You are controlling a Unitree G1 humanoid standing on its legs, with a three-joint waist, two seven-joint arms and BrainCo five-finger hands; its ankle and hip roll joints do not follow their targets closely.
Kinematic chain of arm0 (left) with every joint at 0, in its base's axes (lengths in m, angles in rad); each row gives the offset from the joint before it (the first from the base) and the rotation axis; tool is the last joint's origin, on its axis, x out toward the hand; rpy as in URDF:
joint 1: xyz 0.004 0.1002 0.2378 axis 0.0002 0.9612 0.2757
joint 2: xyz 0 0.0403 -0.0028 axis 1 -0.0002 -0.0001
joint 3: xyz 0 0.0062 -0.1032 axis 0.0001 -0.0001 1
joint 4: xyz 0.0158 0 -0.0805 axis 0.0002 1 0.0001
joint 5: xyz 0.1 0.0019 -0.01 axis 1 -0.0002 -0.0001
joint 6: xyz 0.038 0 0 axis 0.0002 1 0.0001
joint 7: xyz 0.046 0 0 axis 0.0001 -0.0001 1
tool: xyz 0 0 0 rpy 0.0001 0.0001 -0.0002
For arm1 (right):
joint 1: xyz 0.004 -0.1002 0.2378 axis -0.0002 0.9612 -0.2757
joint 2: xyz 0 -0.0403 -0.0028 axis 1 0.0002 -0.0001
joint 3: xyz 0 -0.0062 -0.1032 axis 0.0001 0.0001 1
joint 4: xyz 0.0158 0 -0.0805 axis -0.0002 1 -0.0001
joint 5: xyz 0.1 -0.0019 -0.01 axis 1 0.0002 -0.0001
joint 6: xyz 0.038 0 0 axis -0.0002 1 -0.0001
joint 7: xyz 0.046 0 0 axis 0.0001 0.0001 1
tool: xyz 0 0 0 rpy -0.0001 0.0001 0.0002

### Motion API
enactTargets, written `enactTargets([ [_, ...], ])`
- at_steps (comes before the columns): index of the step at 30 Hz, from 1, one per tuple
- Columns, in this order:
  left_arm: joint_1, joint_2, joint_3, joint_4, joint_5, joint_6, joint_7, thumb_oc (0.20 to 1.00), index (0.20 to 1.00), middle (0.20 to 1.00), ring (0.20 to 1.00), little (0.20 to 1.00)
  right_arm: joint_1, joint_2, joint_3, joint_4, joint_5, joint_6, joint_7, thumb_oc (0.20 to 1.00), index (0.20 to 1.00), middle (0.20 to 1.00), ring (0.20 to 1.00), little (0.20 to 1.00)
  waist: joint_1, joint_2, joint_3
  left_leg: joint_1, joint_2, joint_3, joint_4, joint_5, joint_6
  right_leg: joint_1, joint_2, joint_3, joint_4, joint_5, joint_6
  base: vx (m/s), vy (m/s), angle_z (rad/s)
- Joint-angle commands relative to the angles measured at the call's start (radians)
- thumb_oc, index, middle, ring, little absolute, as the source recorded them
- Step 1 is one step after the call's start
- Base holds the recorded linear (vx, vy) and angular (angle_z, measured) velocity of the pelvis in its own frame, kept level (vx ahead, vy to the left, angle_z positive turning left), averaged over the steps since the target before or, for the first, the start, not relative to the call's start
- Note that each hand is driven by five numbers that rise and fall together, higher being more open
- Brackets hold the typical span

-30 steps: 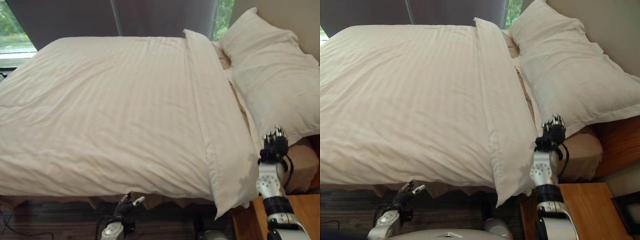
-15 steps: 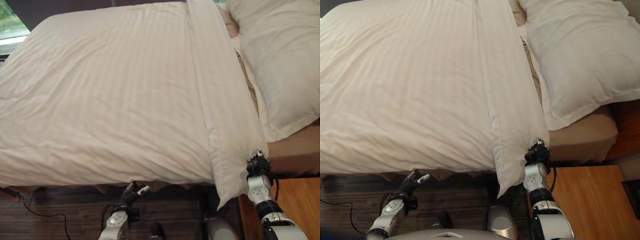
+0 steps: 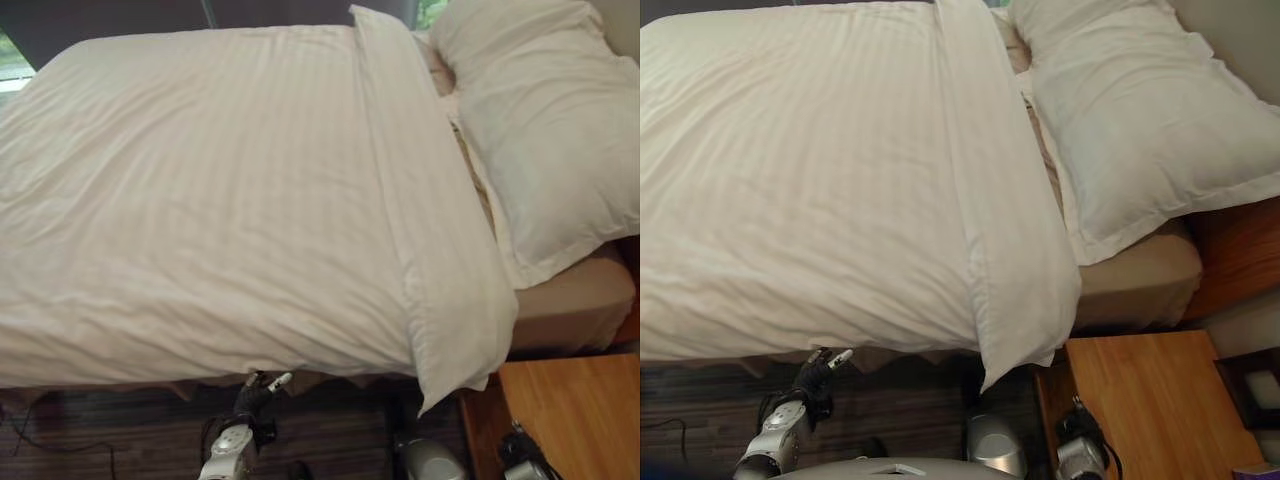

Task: Making the bed.

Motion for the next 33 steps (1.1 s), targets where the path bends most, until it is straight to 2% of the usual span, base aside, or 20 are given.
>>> enactTargets([
  [1, -0.053, 0.011, -0.028, 0.009, -0.004, -0.033, 0.018, 1.000, 1.000, 1.000, 1.000, 1.000, -0.101, -0.012, 0.007, -0.080, -0.133, -0.022, -0.008, 1.000, 1.000, 1.000, 1.000, 1.000, -0.003, 0.041, 0.036, 0.016, 0.069, -0.005, 0.014, -0.035, -0.011, 0.056, -0.043, 0.027, 0.022, -0.203, 0.041, 0.00, 0.000, -0.11],
  [5, -0.053, 0.011, -0.028, 0.009, -0.004, -0.033, 0.018, 1.000, 1.000, 1.000, 1.000, 1.000, -0.101, -0.012, 0.007, -0.080, -0.133, -0.022, -0.008, 1.000, 1.000, 1.000, 1.000, 1.000, -0.003, 0.041, 0.036, 0.016, 0.069, -0.005, 0.014, -0.035, -0.011, 0.056, -0.043, 0.027, 0.022, -0.203, 0.041, 0.00, 0.000, -0.02],
  [8, -0.039, 0.006, -0.020, 0.013, 0.017, -0.033, 0.031, 1.000, 1.000, 1.000, 1.000, 1.000, -0.087, -0.031, 0.070, -0.180, -0.229, -0.018, -0.016, 1.000, 1.000, 1.000, 1.000, 1.000, -0.005, 0.037, 0.037, 0.028, 0.075, 0.001, 0.014, -0.036, -0.013, 0.063, -0.037, 0.034, 0.022, -0.208, 0.037, 0.00, -0.011, 0.00],
  [16, -0.039, 0.006, -0.020, 0.012, 0.018, -0.033, 0.031, 1.000, 1.000, 1.000, 1.000, 1.000, -0.087, -0.031, 0.070, -0.180, -0.229, -0.018, -0.017, 1.000, 1.000, 1.000, 1.000, 1.000, -0.005, 0.037, 0.034, 0.024, 0.075, 0.001, 0.014, -0.034, -0.013, 0.059, -0.036, 0.035, 0.022, -0.206, 0.037, 0.00, -0.002, -0.03],
  [19, -0.018, 0.001, -0.004, -0.018, 0.029, -0.045, 0.062, 1.000, 1.000, 1.000, 1.000, 1.000, -0.086, -0.085, 0.146, -0.367, -0.402, -0.023, -0.057, 1.000, 1.000, 1.000, 1.000, 1.000, -0.003, 0.033, 0.045, 0.030, 0.082, -0.003, 0.047, -0.043, -0.011, 0.071, -0.026, 0.049, 0.022, -0.214, 0.029, -0.17, -0.096, -0.03],
  [20, -0.035, -0.008, -0.024, -0.071, 0.039, -0.064, 0.097, 1.000, 1.000, 1.000, 1.000, 1.000, -0.101, -0.154, 0.178, -0.578, -0.541, -0.049, -0.103, 1.000, 1.000, 1.000, 1.000, 1.000, -0.009, -0.015, 0.095, -0.084, 0.128, 0.026, 0.446, -0.118, -0.019, 0.098, -0.064, 0.013, 0.034, -0.230, -0.008, -0.47, -0.236, -0.15],
  [21, -0.027, -0.010, -0.028, -0.084, 0.039, -0.066, 0.097, 1.000, 1.000, 1.000, 1.000, 1.000, -0.117, -0.170, 0.184, -0.616, -0.569, -0.049, -0.119, 1.000, 1.000, 1.000, 1.000, 1.000, -0.004, -0.034, 0.098, -0.104, 0.135, 0.015, 0.647, -0.132, -0.019, 0.105, -0.067, -0.011, 0.040, -0.226, -0.031, -0.48, -0.235, -0.21],
  [22, -0.021, -0.013, -0.031, -0.085, 0.047, -0.060, 0.092, 1.000, 1.000, 1.000, 1.000, 1.000, -0.112, -0.169, 0.178, -0.634, -0.567, -0.040, -0.112, 1.000, 1.000, 1.000, 1.000, 1.000, -0.012, -0.035, 0.095, -0.102, 0.141, 0.005, 0.703, -0.145, -0.015, 0.111, -0.062, -0.029, 0.044, -0.226, -0.038, -0.23, 0.000, 0.26],
  [23, -0.015, -0.022, -0.042, -0.067, 0.097, -0.030, 0.078, 1.000, 1.000, 1.000, 1.000, 1.000, -0.081, -0.155, 0.162, -0.666, -0.562, -0.032, -0.094, 1.000, 1.000, 1.000, 1.000, 1.000, -0.045, -0.023, 0.066, -0.020, 0.149, 0.039, 0.638, -0.201, -0.016, 0.114, -0.056, -0.080, 0.046, -0.231, -0.018, -0.29, 0.190, 0.68],
  [24, -0.014, -0.021, -0.049, -0.076, 0.119, -0.014, 0.069, 1.000, 1.000, 1.000, 1.000, 1.000, -0.060, -0.150, 0.150, -0.689, -0.563, -0.022, -0.090, 1.000, 1.000, 1.000, 1.000, 1.000, -0.065, -0.016, 0.046, 0.037, 0.079, 0.052, 0.507, -0.319, 0.021, 0.084, -0.080, -0.107, 0.061, -0.203, 0.016, -0.58, 0.413, 1.24],
  [25, -0.039, -0.008, -0.056, -0.072, 0.152, -0.003, 0.071, 1.000, 1.000, 1.000, 1.000, 1.000, -0.039, -0.130, 0.133, -0.718, -0.588, -0.016, -0.088, 1.000, 1.000, 1.000, 1.000, 1.000, -0.091, -0.009, 0.029, 0.085, 0.010, 0.067, 0.284, -0.300, 0.050, 0.002, -0.109, -0.134, 0.080, -0.136, 0.070, -0.83, 0.457, 1.42],
  [26, -0.037, 0.016, -0.045, -0.080, 0.168, 0.004, 0.063, 1.000, 1.000, 1.000, 1.000, 1.000, -0.018, -0.109, 0.134, -0.741, -0.618, 0.002, -0.080, 1.000, 1.000, 1.000, 1.000, 1.000, -0.101, -0.049, 0.030, 0.142, -0.057, 0.090, 0.089, -0.219, 0.061, -0.069, -0.149, -0.123, 0.099, -0.025, 0.136, -1.07, 0.372, 1.60],
  [27, -0.023, 0.035, -0.044, -0.082, 0.187, -0.008, 0.078, 1.000, 1.000, 1.000, 1.000, 1.000, 0.006, -0.109, 0.154, -0.794, -0.667, -0.002, -0.083, 1.000, 1.000, 1.000, 1.000, 1.000, -0.112, -0.075, 0.052, 0.124, -0.056, 0.063, 0.039, -0.174, 0.089, -0.105, -0.112, 0.046, 0.187, -0.052, 0.181, -0.85, 0.175, 1.74],
  [28, -0.020, 0.039, -0.044, -0.086, 0.186, -0.015, 0.085, 1.000, 1.000, 1.000, 1.000, 1.000, 0.008, -0.115, 0.159, -0.810, -0.687, -0.011, -0.088, 1.000, 1.000, 1.000, 1.000, 1.000, -0.104, -0.076, 0.054, 0.112, -0.058, 0.057, 0.045, -0.167, 0.104, -0.096, -0.103, 0.063, 0.244, -0.081, 0.165, -0.71, 0.089, 1.64],
  [29, -0.009, 0.044, -0.047, -0.119, 0.177, -0.020, 0.094, 1.000, 1.000, 1.000, 1.000, 1.000, 0.012, -0.125, 0.165, -0.866, -0.723, -0.026, -0.097, 1.000, 1.000, 1.000, 1.000, 1.000, -0.086, -0.066, 0.055, 0.077, -0.054, 0.041, 0.055, -0.146, 0.135, -0.069, -0.090, 0.060, 0.409, -0.136, 0.131, -0.37, 0.046, 1.54],
  [31, 0.007, 0.052, -0.045, -0.163, 0.167, -0.026, 0.103, 1.000, 1.000, 1.000, 1.000, 1.000, 0.018, -0.127, 0.171, -0.911, -0.753, -0.033, -0.101, 1.000, 1.000, 1.000, 1.000, 1.000, -0.075, -0.046, 0.054, 0.049, -0.049, 0.007, 0.048, -0.120, 0.152, -0.056, -0.040, 0.094, 0.578, -0.194, 0.111, -0.24, 0.025, 0.67],
  [32, 0.008, 0.052, -0.045, -0.163, 0.167, -0.025, 0.103, 1.000, 1.000, 1.000, 1.000, 1.000, 0.019, -0.127, 0.171, -0.911, -0.753, -0.032, -0.101, 1.000, 1.000, 1.000, 1.000, 1.000, -0.075, -0.048, 0.053, 0.048, -0.050, 0.007, 0.048, -0.120, 0.152, -0.058, -0.042, 0.095, 0.582, -0.196, 0.111, -0.14, -0.042, 0.00],
  [33, 0.030, 0.059, -0.045, -0.216, 0.157, -0.039, 0.103, 1.000, 1.000, 1.000, 1.000, 1.000, 0.015, -0.132, 0.172, -0.941, -0.753, -0.046, -0.110, 1.000, 1.000, 1.000, 1.000, 1.000, -0.055, -0.050, 0.041, 0.019, -0.056, -0.012, 0.068, -0.113, 0.153, 0.011, -0.026, 0.101, 0.569, -0.237, 0.090, -0.10, -0.103, 0.04],
])
